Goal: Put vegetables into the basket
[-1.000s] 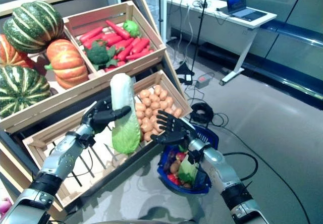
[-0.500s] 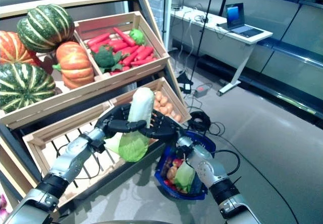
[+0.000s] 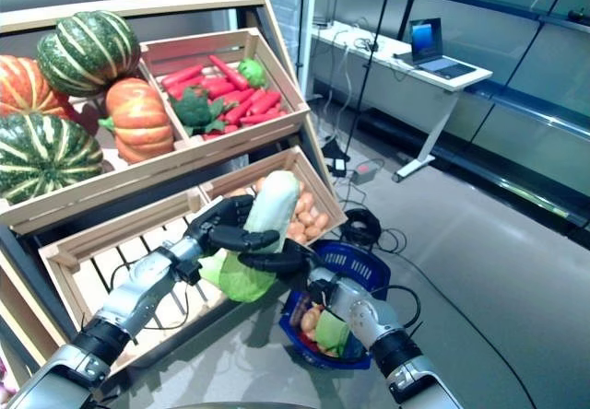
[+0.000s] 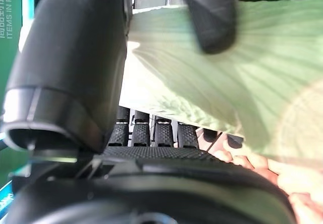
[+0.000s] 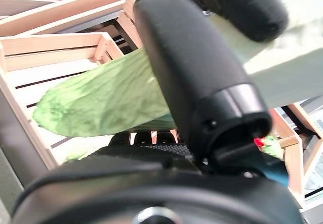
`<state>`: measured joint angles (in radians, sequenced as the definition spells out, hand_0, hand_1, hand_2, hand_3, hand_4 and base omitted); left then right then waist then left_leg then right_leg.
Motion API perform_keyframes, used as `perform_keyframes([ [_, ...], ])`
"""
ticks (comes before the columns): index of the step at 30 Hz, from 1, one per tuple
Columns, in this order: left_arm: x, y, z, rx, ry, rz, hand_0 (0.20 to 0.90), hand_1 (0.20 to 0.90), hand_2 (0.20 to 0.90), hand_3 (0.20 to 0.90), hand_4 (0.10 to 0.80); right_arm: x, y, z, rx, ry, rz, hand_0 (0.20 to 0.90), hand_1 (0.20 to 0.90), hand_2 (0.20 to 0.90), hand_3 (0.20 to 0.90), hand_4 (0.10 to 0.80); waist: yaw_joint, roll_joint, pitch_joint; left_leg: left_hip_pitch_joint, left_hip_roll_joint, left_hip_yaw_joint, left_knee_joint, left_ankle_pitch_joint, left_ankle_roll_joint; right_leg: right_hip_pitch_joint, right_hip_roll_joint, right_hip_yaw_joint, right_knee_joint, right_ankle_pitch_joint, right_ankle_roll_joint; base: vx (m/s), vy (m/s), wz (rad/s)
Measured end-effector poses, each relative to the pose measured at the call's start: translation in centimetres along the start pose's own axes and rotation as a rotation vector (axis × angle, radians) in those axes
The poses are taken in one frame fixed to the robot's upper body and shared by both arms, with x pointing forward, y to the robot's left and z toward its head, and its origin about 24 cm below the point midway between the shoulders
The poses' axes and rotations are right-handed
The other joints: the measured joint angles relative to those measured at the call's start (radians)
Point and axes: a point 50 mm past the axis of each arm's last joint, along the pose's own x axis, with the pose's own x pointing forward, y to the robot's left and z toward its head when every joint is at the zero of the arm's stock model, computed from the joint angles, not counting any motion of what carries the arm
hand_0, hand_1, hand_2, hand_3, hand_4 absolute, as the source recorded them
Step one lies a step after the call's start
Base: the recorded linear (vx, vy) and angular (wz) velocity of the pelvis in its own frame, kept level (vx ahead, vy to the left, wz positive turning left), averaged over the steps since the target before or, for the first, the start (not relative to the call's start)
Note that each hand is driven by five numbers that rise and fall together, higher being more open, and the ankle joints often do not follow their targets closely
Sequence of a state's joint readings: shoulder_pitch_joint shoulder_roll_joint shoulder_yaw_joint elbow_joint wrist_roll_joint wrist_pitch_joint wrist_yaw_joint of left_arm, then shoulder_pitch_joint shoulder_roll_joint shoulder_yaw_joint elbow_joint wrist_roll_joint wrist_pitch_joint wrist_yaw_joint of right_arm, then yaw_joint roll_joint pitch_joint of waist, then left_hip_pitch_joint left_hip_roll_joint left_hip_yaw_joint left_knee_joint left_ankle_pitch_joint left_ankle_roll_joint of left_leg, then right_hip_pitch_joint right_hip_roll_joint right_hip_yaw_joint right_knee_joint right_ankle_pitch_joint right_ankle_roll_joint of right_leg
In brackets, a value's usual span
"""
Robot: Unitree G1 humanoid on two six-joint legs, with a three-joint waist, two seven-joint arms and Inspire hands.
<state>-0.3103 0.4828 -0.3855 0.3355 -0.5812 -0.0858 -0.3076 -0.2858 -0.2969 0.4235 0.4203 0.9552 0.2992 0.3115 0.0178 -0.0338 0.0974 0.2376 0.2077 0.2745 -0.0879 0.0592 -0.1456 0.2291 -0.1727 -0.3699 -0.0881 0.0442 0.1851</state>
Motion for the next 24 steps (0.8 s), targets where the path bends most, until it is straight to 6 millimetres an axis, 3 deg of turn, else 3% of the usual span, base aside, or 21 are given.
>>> perform_keyframes([
  [9,0.5,-1.0,0.6,-0.036,-0.045,-0.028,0.300,0.300,0.300,0.300,0.400,0.4,0.8,-1.1,0.039,0.033,0.092,0.900,0.900,0.900,0.900,0.800,0.001,0.008,-0.012,0.002,0.000,-0.002,0.000,0.000,0.000,0.003,0.000,-0.001,0.000,0.000,0.000,0.000,0.000,0.00],
  [10,0.5,-1.1,0.6,-0.040,-0.048,-0.029,0.300,0.300,0.300,0.300,0.400,0.4,0.9,-1.1,0.039,0.034,0.098,0.738,0.738,0.738,0.738,0.692,0.001,0.011,-0.014,0.002,0.000,-0.002,0.000,0.000,0.000,0.004,0.000,-0.001,0.000,0.000,0.000,0.000,0.000,0.00],
  [12,0.6,-1.2,0.6,-0.045,-0.051,-0.033,0.300,0.300,0.300,0.300,0.400,0.4,0.9,-1.2,0.037,0.036,0.104,0.300,0.300,0.300,0.300,0.400,0.001,0.011,-0.015,0.003,0.000,-0.006,0.000,0.000,0.000,0.006,0.000,0.000,0.000,0.000,0.000,-0.001,-0.001,0.02],
  [24,0.8,-1.4,0.8,-0.079,-0.071,-0.024,0.300,0.300,0.300,0.300,0.400,0.6,1.4,-1.5,0.042,0.024,0.128,0.300,0.300,0.300,0.300,0.400,0.001,0.011,-0.015,-0.003,-0.001,-0.019,0.000,0.005,0.002,0.007,-0.001,0.001,0.000,0.000,0.000,-0.003,0.002,0.01],
])
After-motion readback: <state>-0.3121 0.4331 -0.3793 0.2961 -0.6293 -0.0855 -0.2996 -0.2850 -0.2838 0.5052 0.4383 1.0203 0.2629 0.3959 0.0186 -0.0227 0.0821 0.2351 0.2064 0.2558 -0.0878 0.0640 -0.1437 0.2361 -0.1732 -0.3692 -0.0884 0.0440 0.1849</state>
